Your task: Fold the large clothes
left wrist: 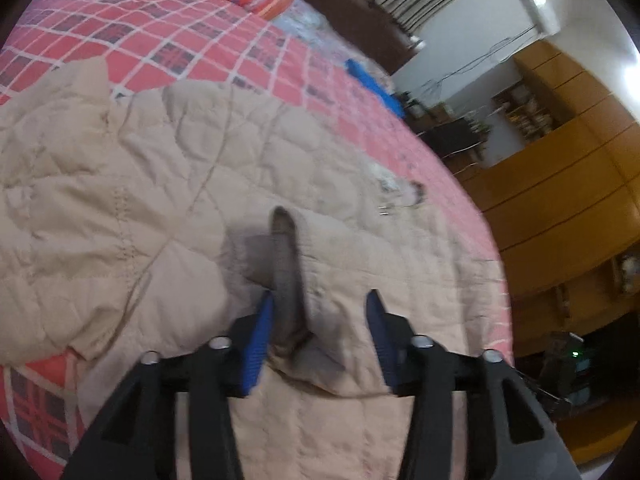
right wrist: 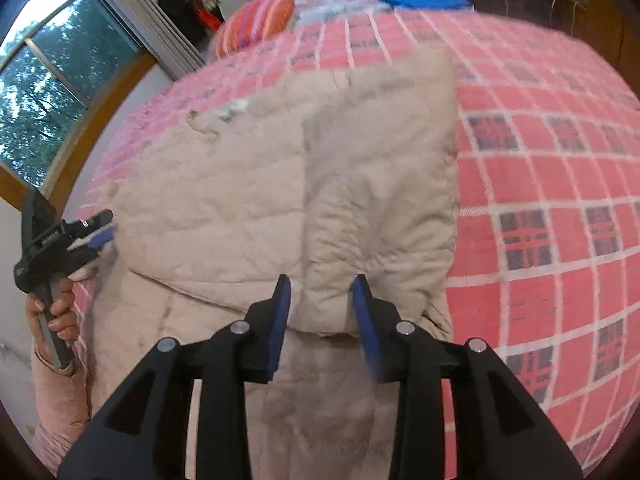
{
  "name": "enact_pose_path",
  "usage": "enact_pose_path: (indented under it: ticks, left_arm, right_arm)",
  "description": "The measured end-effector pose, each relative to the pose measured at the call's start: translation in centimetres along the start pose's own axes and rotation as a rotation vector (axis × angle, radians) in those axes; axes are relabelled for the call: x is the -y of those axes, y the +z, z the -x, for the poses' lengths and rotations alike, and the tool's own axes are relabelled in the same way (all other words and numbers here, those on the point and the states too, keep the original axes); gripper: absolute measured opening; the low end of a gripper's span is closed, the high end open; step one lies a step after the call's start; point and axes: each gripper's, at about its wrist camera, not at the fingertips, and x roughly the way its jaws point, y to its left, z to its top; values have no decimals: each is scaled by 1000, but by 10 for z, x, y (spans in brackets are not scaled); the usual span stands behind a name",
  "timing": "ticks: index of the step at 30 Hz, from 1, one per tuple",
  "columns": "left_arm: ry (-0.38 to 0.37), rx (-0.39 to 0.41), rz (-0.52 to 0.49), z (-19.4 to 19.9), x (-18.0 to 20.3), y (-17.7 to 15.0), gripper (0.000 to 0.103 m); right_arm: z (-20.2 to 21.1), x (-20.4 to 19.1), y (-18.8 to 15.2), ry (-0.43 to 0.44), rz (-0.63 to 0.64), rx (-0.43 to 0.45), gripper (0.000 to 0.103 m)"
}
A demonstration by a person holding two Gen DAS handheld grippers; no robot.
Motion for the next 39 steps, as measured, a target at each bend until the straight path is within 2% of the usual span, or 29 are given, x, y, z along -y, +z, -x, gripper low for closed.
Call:
enact_pose_path:
  ticks: [3, 6, 9, 10, 11, 13, 14, 17, 18, 22, 31, 33, 35, 37, 39]
  left_arm:
    - [23, -25, -25, -4, 11, -4, 63]
    - [100, -52, -11, -18, 11, -7, 63]
    - [140, -65, 15, -35, 8, -7, 60]
    - [164, -61, 1, -39, 12, -7, 46]
    - [173, -63, -2, -42, 15, -7, 23]
    - [100, -65, 55, -42, 12, -4, 10]
    - [94, -54, 63, -38, 11, -2, 9]
    - [115, 16, 35, -20, 7, 4, 8]
    - [127, 16, 27, -19, 4, 6, 8]
    - [141, -68, 24, -40, -9, 4, 9]
    - [79, -78, 66, -33, -19, 4, 18]
    - [84, -36, 51, -13, -14, 2, 19]
    - [90, 9, -6, 6, -1, 0, 21]
    - [65, 20, -35, 15, 14, -3, 25]
    - [38, 5, -78, 14, 34, -7, 31]
  right_arm:
    - [15, 2, 6, 9, -8, 27, 33]
    - [17, 9, 7, -10, -32, 26, 33]
    - [8, 15, 7, -25, -52, 1, 33]
    - [1, 17, 8, -41, -60, -15, 33]
    - [-6, 16, 7, -46, -67, -25, 33]
    - [-13, 15, 7, -27, -76, -35, 33]
    - [-14, 12, 7, -20, -75, -33, 33]
    - [-18, 7, 7, 6, -60, -35, 30]
    - [-20, 7, 7, 6, -62, -45, 30]
    - [-47, 15, 7, -22, -81, -92, 29]
    - [-55, 8, 8, -62, -76, -103, 28]
    - [-45, 1, 9, -70, -80, -84, 31]
    - [-30, -15, 10, -60, -44, -45, 33]
    - [-21, -34, 10, -33, -9, -28, 33]
    - [-25, -57, 11, -14, 23, -47, 33]
